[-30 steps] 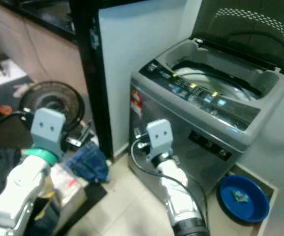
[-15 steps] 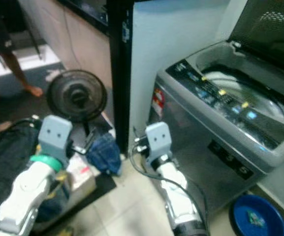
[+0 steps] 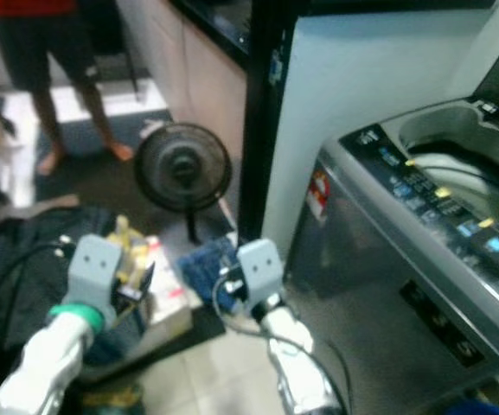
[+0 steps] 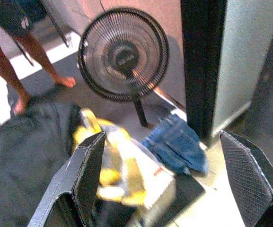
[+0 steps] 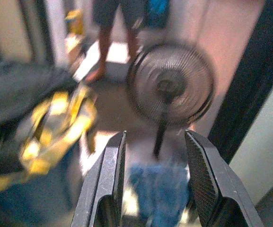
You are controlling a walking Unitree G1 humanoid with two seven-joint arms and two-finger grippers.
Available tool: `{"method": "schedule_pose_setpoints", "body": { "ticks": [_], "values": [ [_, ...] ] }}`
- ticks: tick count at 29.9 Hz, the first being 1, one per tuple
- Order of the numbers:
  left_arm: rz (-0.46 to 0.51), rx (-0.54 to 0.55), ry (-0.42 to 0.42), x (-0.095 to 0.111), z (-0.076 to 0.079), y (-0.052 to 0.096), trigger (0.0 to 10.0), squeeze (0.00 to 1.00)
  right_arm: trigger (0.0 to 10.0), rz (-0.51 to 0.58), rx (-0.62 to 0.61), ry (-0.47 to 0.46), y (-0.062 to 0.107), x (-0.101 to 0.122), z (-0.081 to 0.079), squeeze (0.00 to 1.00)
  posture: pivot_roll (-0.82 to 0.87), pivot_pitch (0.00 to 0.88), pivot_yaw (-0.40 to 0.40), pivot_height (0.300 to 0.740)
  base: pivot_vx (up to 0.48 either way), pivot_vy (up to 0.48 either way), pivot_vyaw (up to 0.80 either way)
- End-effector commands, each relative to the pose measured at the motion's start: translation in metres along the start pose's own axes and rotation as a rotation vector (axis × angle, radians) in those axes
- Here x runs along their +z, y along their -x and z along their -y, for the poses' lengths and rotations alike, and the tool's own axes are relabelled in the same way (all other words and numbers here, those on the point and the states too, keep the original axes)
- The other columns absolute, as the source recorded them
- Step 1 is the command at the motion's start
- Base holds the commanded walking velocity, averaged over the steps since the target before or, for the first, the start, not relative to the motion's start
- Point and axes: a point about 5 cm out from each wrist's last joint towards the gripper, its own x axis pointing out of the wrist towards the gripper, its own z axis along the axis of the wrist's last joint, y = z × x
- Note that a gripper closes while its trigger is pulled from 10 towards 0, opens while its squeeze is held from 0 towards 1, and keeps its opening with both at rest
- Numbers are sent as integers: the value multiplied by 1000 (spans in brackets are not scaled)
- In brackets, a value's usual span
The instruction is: Clothes washing
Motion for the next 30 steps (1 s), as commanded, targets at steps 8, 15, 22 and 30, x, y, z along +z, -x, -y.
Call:
{"method": "schedule_pose_setpoints", "body": {
  "ticks": [8, 15, 22, 30],
  "values": [
    [-125, 75, -52, -36, -5, 3, 10000, 0, 10000, -148, -26, -18, 21, -38, 0, 0, 58, 68, 3, 740, 0, 0, 768],
    [-167, 124, -89, -52, -8, 1, 10000, 0, 10000, -189, -10, -21, 23, -47, -5, 0, 50, 64, 7, 740, 181, 205, 320],
    [-159, 123, -89, -52, -8, 0, 10000, 0, 10000, -188, -5, 0, 25, -50, -4, 0, 53, 60, 4, 740, 329, 350, 591],
    [-142, 128, -93, -52, -8, -1, 10000, 0, 10000, -173, 6, -2, 22, -49, -5, 0, 52, 59, 3, 740, 319, 359, 457]
  ]
}}
